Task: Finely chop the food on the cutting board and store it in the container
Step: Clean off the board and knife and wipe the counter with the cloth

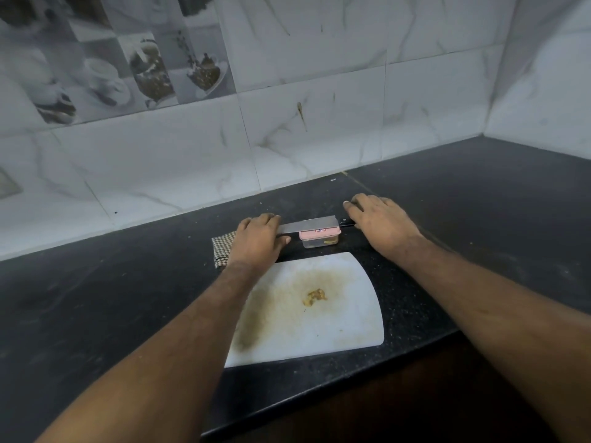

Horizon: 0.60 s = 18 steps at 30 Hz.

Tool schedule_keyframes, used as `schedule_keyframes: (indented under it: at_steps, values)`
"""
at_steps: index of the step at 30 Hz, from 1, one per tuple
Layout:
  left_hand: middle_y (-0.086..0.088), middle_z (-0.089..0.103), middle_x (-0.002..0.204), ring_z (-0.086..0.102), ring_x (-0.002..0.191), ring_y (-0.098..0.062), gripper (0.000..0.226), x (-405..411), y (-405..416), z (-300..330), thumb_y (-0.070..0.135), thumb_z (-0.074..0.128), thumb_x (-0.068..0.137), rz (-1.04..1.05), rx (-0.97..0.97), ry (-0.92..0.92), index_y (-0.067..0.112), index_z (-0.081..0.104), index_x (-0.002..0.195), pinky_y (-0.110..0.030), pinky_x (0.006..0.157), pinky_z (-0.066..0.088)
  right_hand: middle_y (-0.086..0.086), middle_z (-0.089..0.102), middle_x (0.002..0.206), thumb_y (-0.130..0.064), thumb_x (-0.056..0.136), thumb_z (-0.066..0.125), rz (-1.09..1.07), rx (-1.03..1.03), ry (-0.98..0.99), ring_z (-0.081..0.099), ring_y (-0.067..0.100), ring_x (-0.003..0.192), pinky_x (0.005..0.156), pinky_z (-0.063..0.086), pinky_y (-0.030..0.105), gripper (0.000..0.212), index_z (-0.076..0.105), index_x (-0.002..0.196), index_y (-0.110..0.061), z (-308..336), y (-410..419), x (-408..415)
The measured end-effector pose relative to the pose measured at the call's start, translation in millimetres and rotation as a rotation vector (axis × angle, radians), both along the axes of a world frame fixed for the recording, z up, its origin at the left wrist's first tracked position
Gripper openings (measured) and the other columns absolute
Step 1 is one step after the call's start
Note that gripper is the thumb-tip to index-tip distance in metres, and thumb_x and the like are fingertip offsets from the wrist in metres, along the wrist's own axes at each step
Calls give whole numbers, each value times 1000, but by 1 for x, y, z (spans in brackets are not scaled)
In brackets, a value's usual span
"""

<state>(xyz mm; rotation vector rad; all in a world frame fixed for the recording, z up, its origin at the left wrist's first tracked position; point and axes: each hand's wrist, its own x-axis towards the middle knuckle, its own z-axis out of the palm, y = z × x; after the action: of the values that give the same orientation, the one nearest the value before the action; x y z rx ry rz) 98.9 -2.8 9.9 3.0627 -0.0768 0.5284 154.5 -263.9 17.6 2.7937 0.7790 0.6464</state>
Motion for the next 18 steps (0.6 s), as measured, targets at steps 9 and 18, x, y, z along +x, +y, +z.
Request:
schedule_keyframes:
  at_steps: [9, 18]
  values:
    - [-1, 59, 138, 54, 128, -23, 45, -74, -11, 2, 42, 53, 104, 19, -37, -66, 18, 54, 142, -37, 112, 31, 3, 51, 132, -32, 105, 46, 84, 191, 47, 54, 19, 114, 101, 45, 39, 38, 47, 141, -18, 1, 31, -83]
    - [-5, 57, 138, 54, 126, -24, 49, -148, 5, -33, 41, 52, 104, 238, -176, -17, 14, 51, 144, -41, 110, 40, 6, 51, 136, -39, 106, 42, -67, 329, 194, 52, 21, 119, 103, 45, 41, 42, 50, 140, -16, -37, 44, -143]
